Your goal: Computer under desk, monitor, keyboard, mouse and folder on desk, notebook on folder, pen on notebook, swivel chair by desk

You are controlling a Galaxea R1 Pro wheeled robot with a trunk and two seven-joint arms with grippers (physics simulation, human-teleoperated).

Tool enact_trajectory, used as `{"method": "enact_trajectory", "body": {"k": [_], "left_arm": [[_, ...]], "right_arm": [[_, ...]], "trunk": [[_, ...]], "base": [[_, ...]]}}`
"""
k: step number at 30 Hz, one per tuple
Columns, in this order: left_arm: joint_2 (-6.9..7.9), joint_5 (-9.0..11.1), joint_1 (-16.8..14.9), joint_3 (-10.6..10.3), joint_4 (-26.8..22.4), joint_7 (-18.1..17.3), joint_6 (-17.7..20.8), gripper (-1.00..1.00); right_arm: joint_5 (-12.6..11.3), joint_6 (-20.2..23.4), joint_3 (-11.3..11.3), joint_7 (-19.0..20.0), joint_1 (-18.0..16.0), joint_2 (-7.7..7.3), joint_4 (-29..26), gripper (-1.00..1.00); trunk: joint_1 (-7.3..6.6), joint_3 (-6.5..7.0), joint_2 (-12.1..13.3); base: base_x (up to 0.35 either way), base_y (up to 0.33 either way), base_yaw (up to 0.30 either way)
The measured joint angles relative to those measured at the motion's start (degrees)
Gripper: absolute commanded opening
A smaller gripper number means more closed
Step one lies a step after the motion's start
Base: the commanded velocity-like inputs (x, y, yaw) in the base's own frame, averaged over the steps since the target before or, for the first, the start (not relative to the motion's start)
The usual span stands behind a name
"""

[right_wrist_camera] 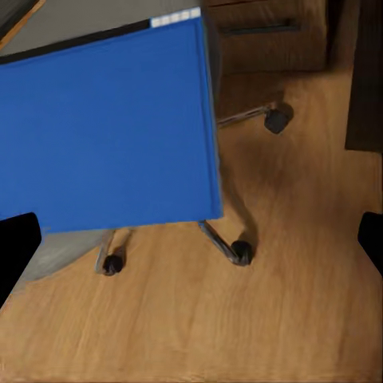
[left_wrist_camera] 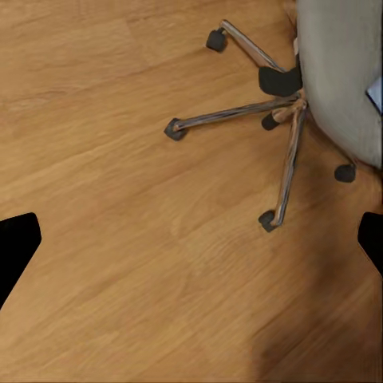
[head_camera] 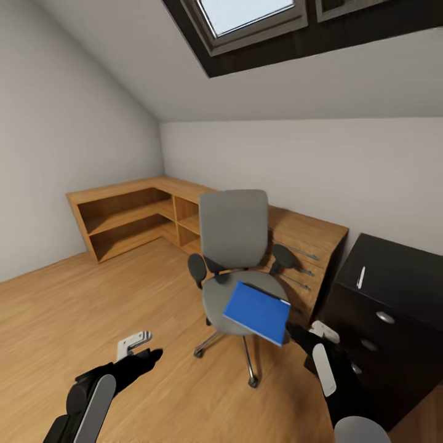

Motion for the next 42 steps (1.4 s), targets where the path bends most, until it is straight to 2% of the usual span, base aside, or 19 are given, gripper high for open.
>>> {"method": "enact_trajectory", "body": {"k": [4,7,8,11,31,42], "left_arm": [[0.04,-0.03,0.05,0.0,-0.13,-0.19,-3.34,1.0],[0.11,-0.03,0.24,-0.11,-0.64,-0.31,-5.35,1.0],[0.09,0.04,0.32,-0.52,-2.54,-0.23,-5.76,1.0],[0.14,0.32,0.42,-0.76,-3.83,-0.07,-5.92,1.0],[0.14,0.39,0.44,-0.77,-3.81,0.2,-5.92,1.0],[0.16,0.46,0.43,-0.69,-3.81,0.21,-5.92,1.0]], "right_arm": [[-0.6,0.28,0.0,1.74,0.21,-0.16,0.1,1.0],[-1.07,0.76,-0.01,5.47,0.49,-0.48,0.21,1.0],[-1.51,0.98,0.03,8.37,0.76,-0.81,0.72,1.0],[-1.55,1.11,-0.13,10.22,1.03,-1.06,1.27,1.0],[-1.54,0.98,-0.57,10.34,1.04,-1.07,1.44,1.0],[-1.61,0.46,-1.2,10.49,1.04,-0.99,3.87,1.0]], "trunk": [[-0.01,0.11,0.0],[-0.03,0.15,0.0],[-0.03,0.16,0.0],[0.62,-0.37,-1.19],[5.01,-3.96,-9.22],[7.43,-5.94,-13.63]], "base": [[-0.232,0.1,-0.262],[-0.06,0.026,-0.126],[-0.015,0.006,-0.031],[-0.004,0.002,-0.007],[0.0,0.0,0.0],[0.0,0.0,0.0]]}}
